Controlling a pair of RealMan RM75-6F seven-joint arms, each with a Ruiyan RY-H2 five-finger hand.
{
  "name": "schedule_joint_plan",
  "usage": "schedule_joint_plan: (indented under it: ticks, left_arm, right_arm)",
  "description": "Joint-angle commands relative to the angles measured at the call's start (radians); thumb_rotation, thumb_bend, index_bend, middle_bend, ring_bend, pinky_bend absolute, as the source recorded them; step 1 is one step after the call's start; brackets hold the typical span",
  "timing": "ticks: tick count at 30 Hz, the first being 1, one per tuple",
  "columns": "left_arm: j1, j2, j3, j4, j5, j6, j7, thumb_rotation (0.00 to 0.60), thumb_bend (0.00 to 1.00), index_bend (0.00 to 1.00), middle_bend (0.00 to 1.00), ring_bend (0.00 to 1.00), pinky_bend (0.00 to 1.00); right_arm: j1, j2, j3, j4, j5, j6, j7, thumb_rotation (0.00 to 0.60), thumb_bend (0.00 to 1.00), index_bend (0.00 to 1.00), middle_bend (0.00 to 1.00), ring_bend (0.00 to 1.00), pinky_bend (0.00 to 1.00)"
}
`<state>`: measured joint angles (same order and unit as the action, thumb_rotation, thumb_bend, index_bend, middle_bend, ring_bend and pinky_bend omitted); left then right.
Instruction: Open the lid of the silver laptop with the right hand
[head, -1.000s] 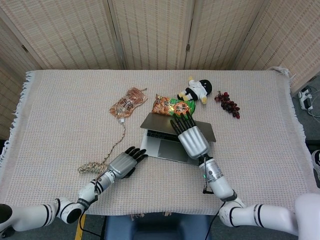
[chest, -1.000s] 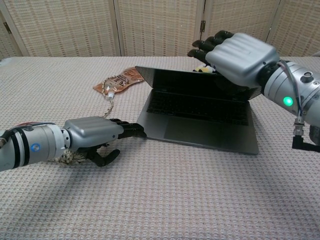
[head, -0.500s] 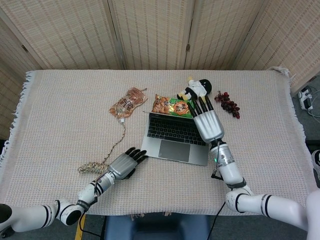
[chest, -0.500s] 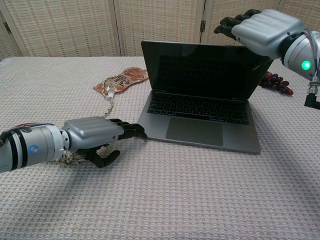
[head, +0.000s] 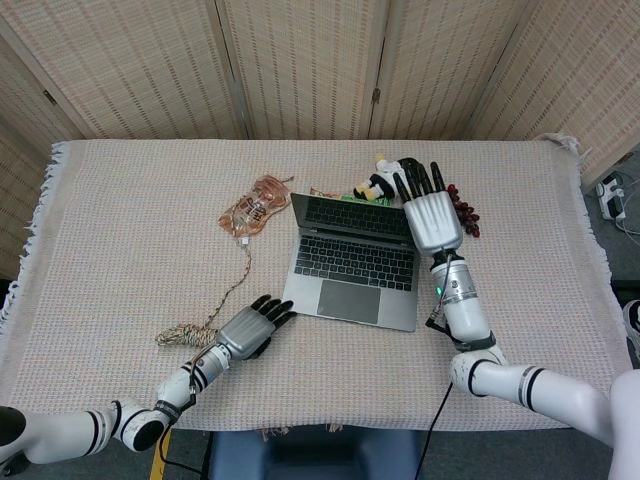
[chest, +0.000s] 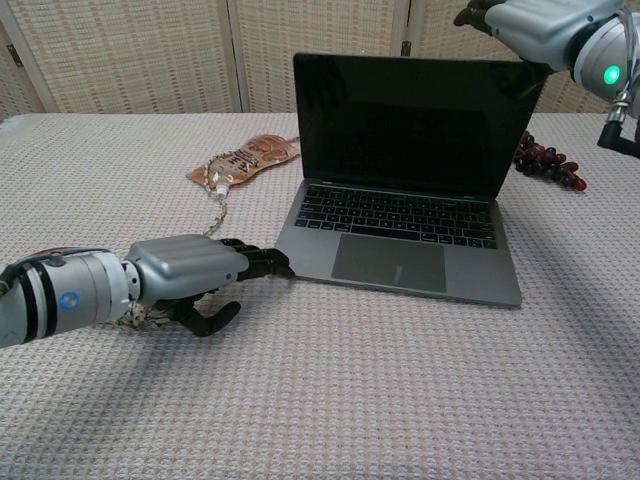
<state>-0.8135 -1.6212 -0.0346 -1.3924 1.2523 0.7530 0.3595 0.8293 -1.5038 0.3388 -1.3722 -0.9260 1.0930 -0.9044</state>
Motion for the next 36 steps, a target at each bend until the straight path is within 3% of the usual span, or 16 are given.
schedule_joint_plan:
  ticks: [1,12,18,29,36]
  left_arm:
    - [-0.002,-0.001,0.002,0.001,0.000,0.001,0.004,0.600,0.75,0.07,0.04,0.00,0.00]
    - [-0.008,-0.003,0.006,-0.004,-0.007,0.003,0.015,0.600,0.75,0.07,0.04,0.00,0.00]
    - [-0.005,0.002,0.005,-0.010,-0.010,0.011,0.009,0.600,0.75,0.07,0.04,0.00,0.00]
    - [0.044,0.074,-0.005,-0.100,0.032,0.116,-0.056,0.600,0.75,0.06,0.04,0.00,0.00]
    - [0.132,0.187,-0.009,-0.178,0.032,0.248,-0.102,0.600,0.75,0.06,0.04,0.00,0.00]
  right_arm:
    - [0.015,-0.008,0.011,0.032,0.040,-0.004,-0.007,0.600,0.64,0.00,0.00,0.00,0.00]
    - [0.044,-0.028,0.027,0.151,0.162,-0.025,-0.006,0.600,0.64,0.00,0.00,0.00,0.00]
    - [0.049,-0.020,0.028,0.155,0.170,-0.023,0.015,0.600,0.64,0.00,0.00,0.00,0.00]
    - [-0.093,0.178,-0.041,-0.164,-0.017,0.061,0.231,0.600,0.64,0.00,0.00,0.00,0.00]
    - [-0.238,0.349,-0.135,-0.366,-0.197,0.133,0.406,0.600,0.64,0.00,0.00,0.00,0.00]
